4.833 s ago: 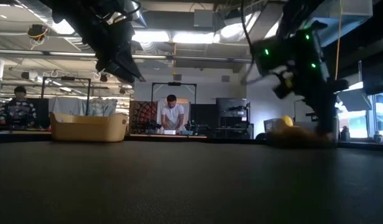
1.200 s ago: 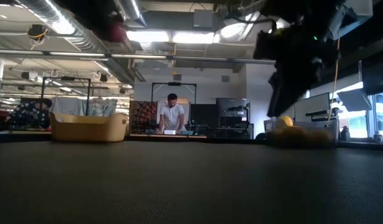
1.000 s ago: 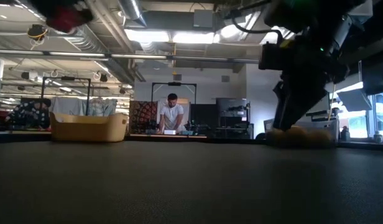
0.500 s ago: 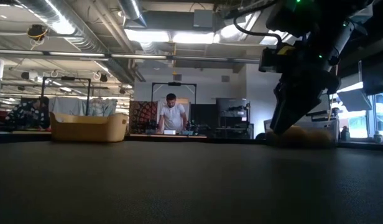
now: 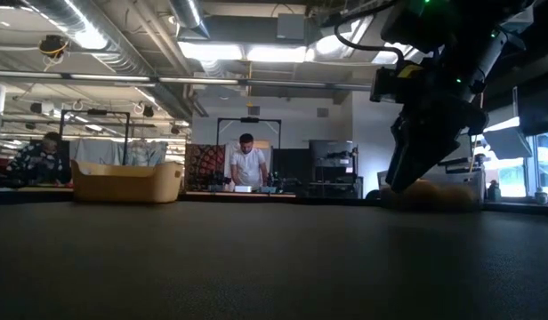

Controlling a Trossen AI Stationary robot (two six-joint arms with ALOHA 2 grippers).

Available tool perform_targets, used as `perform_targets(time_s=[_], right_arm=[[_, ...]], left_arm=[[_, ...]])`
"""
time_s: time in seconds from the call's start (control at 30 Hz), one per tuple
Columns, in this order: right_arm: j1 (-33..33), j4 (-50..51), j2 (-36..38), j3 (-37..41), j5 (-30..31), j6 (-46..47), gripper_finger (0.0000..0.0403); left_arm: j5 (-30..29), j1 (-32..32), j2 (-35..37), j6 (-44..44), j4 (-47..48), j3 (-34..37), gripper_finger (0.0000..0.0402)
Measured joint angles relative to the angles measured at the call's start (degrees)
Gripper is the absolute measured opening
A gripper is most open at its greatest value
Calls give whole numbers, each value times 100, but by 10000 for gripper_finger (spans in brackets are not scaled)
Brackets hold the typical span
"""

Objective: Sort produce into baskets
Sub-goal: Put the red bell pepper into the orange bin

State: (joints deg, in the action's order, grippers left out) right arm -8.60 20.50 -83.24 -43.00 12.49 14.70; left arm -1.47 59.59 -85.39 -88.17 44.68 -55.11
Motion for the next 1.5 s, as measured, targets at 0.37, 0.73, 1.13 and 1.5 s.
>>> perform_targets(time_s=[0.37, 0.73, 1.13, 1.5], right_arm=[[0, 7, 0, 0, 0, 0, 186], [0, -94, 0, -2, -2, 1, 186], [-4, 201, 17, -174, -643, 31, 186], [-641, 1846, 26, -928, -2024, 1127, 186]], left_arm=[[151, -40, -140, -1, 485, 46, 120], [878, -420, 147, 361, 279, -44, 195], [-898, -1569, 1566, 1937, 265, -153, 196], [-1771, -2897, 1788, 4514, 43, -155, 196]])
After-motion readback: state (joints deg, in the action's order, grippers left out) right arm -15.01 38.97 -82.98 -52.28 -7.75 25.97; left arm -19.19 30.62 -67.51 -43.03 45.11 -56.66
